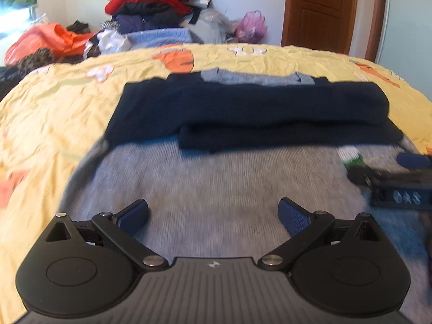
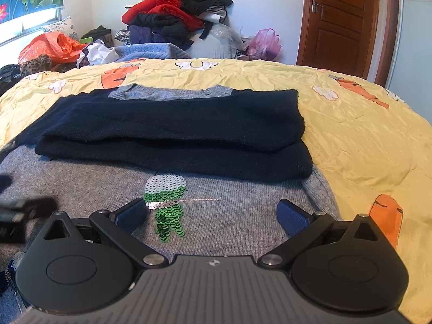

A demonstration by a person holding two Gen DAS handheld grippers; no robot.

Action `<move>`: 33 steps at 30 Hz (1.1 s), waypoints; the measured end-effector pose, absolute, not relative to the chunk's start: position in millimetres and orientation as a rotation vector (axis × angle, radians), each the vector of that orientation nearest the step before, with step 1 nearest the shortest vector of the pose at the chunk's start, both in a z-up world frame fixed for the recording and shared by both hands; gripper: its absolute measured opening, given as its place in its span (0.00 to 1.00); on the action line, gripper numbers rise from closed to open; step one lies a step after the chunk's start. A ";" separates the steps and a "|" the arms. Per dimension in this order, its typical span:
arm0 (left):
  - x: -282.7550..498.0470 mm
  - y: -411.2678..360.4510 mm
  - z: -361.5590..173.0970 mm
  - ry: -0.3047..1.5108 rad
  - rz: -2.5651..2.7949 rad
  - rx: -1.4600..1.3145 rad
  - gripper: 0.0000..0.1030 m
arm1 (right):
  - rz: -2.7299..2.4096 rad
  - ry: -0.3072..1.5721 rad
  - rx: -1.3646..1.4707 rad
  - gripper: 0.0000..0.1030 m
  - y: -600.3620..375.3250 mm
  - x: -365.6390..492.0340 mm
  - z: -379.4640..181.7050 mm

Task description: Fold small clothes

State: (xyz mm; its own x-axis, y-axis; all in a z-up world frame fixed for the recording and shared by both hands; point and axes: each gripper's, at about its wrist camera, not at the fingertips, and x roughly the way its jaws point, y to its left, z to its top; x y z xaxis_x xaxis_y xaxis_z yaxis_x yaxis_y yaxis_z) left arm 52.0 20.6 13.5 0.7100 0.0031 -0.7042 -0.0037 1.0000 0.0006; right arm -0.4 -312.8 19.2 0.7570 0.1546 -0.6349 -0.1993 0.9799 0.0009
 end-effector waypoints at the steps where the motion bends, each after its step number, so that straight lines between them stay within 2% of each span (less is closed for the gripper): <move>1: 46.5 20.9 13.9 0.781 -0.001 -0.004 1.00 | 0.193 0.686 -0.068 1.00 -312.8 -0.4 19.3; 4: 31.8 19.5 5.7 0.720 -0.010 0.016 1.00 | 0.193 0.686 -0.069 1.00 -312.9 -0.3 19.2; 13: 38.2 21.2 5.9 0.719 -0.006 -0.007 1.00 | 0.168 0.689 -0.064 1.00 -314.1 -5.8 20.5; 22: 37.2 22.3 5.6 0.718 -0.004 -0.004 1.00 | 0.166 0.695 -0.064 1.00 -320.9 -49.9 21.4; 33: 25.7 18.6 7.9 0.742 0.014 0.013 1.00 | 0.164 0.692 -0.064 1.00 -319.8 -48.5 20.4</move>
